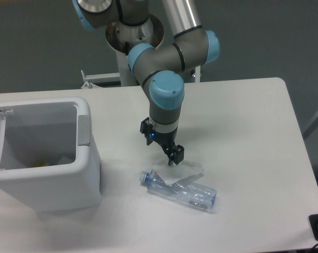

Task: Place the trash in the trash can
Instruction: 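Close the gripper on the white paper lying on the bottle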

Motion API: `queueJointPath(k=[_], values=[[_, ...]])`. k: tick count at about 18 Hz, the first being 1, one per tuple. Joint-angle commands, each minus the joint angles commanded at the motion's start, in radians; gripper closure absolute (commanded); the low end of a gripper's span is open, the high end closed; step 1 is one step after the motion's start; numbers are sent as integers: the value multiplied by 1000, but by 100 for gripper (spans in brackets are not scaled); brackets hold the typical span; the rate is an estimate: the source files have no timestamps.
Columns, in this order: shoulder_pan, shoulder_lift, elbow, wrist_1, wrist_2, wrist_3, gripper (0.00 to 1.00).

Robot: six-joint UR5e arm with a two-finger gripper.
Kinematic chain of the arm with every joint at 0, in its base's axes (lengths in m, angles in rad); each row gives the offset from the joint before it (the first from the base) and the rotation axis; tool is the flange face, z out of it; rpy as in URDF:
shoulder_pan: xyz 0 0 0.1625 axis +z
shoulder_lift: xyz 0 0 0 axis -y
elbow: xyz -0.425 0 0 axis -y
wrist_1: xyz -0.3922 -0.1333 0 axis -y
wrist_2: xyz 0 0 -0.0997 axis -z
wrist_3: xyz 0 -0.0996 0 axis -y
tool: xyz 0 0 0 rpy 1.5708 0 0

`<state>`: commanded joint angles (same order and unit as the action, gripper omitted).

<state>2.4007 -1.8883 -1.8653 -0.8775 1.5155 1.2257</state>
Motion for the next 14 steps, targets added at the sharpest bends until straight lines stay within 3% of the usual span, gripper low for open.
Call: queueJointPath(k=[1, 2, 3, 14], values=[[0, -3, 3, 0, 0, -3, 56], [0, 0, 8, 0, 0, -9, 83], [3, 8, 8, 0, 0, -20, 99], [26, 86, 35, -9, -24, -94, 100]])
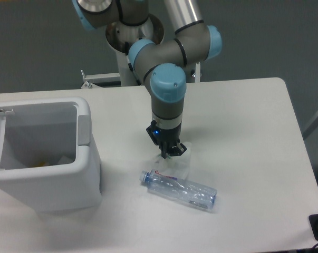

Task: Place the trash in the trash can
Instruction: 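Close the gripper on the white paper lying on the bottle, then lift the white paper and carry it over the white bin, release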

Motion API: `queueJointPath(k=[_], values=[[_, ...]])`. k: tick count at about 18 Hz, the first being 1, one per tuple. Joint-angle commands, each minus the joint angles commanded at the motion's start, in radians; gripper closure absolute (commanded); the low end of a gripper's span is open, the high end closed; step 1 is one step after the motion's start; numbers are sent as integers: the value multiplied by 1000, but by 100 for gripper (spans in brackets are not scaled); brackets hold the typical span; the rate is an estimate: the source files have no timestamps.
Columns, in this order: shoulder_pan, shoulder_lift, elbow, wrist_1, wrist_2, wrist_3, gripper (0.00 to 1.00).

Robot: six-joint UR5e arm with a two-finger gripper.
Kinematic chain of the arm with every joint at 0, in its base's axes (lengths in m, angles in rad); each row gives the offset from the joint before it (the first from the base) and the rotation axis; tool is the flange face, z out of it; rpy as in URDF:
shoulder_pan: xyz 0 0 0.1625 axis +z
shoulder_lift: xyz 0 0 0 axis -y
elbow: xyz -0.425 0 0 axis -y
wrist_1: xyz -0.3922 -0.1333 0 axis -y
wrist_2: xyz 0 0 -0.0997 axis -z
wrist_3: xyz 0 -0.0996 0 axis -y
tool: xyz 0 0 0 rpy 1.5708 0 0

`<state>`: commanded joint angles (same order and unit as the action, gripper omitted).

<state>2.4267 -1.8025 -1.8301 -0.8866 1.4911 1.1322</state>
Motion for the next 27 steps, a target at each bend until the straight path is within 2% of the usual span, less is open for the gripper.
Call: queueJointPath(k=[3, 7, 11, 15, 18, 20, 22, 25, 26, 27], values=[[34, 43, 28, -2, -124, -66, 100], [87, 92, 66, -2, -317, -230, 100], [88, 112, 141, 3, -405, -504, 100], [72, 192, 251, 8, -466, -832, 100], [3, 239, 293, 15, -497, -962, 100], [-30, 238, 318, 23, -503, -995, 100], [-104, 239, 319, 26, -496, -1023, 100], [-220, 230, 295, 25, -502, -1026, 100], [-279, 223, 263, 24, -499, -1022, 100], [-297, 223, 241, 26, -499, -1019, 100]])
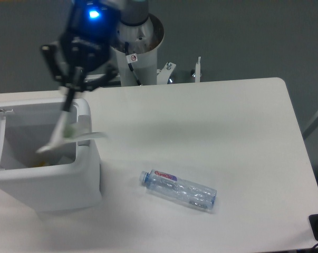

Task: Place the trash in the trash can
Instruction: 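Lift the white paper and carry it over the white bin, release, then move the open gripper back down to the clear plastic bottle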

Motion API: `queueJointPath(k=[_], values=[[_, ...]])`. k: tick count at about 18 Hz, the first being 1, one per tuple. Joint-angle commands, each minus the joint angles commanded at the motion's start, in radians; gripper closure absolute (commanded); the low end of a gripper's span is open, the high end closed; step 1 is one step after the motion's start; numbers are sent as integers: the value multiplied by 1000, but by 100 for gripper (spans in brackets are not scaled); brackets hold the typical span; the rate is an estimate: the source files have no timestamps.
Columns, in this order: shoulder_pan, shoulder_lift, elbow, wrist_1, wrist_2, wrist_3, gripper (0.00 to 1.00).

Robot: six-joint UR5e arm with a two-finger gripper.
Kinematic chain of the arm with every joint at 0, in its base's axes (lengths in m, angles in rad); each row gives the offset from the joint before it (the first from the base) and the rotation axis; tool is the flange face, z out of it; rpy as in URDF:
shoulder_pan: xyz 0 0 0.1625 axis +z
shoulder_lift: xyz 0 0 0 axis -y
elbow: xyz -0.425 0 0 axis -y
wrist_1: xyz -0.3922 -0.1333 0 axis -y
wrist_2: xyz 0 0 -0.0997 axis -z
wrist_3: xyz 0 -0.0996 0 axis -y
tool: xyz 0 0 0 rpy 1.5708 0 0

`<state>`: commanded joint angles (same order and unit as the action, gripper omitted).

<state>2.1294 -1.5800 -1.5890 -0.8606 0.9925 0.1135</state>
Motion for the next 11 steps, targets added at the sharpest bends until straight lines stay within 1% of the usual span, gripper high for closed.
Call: queueJointPath(k=[1, 2, 4, 5, 6, 8, 9, 10, 11], values=[[-3, 0, -20, 2, 0, 8, 85], [-5, -3, -25, 3, -2, 11, 63], [-6, 5, -31, 5, 0, 26, 30], [-5, 14, -37, 3, 3, 20, 12], [-3, 29, -42, 2, -1, 8, 0], [7, 28, -39, 0, 0, -41, 0], [27, 31, -36, 0, 9, -52, 0], [61, 41, -34, 0, 17, -57, 0], [110, 51, -35, 0, 34, -70, 0]])
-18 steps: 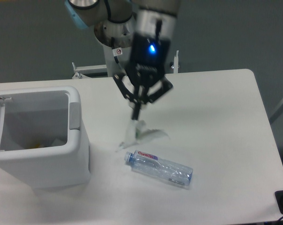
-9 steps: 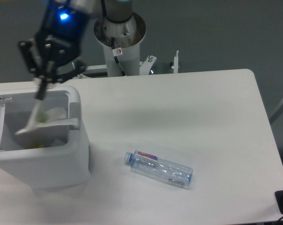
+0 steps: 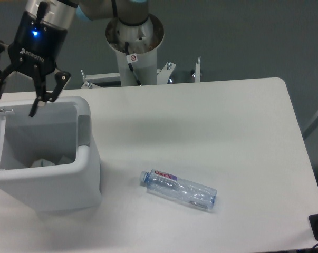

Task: Place the trash in the trash can
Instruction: 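Move the open gripper back down to the clear plastic bottle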

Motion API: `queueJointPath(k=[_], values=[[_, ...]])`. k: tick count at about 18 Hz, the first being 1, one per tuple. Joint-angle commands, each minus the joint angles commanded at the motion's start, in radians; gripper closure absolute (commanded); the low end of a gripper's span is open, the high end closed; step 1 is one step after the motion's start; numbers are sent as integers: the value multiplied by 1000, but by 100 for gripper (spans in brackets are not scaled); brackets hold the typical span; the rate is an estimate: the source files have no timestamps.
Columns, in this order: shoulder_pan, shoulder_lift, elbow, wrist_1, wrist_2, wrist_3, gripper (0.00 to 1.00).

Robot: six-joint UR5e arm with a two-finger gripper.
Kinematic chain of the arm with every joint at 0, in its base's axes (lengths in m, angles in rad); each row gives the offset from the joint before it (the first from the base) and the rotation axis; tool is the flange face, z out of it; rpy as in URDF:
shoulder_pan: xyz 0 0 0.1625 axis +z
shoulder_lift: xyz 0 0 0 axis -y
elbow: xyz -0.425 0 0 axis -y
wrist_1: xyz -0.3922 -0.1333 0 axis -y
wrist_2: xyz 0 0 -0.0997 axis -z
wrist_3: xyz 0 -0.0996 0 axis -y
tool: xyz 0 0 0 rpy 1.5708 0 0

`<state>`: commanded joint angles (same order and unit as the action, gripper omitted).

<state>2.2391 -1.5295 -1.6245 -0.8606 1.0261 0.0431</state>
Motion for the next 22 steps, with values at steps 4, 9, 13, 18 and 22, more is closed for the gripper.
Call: queueJointPath(k=[4, 9, 13, 18, 22], values=[[180, -14, -8, 0, 86, -237, 0], [228, -151, -2, 0, 336, -391, 0], [253, -283, 8, 0, 353, -391, 0], [257, -385, 24, -6, 367, -382, 0], [255, -478, 83, -9, 373, -368, 0]])
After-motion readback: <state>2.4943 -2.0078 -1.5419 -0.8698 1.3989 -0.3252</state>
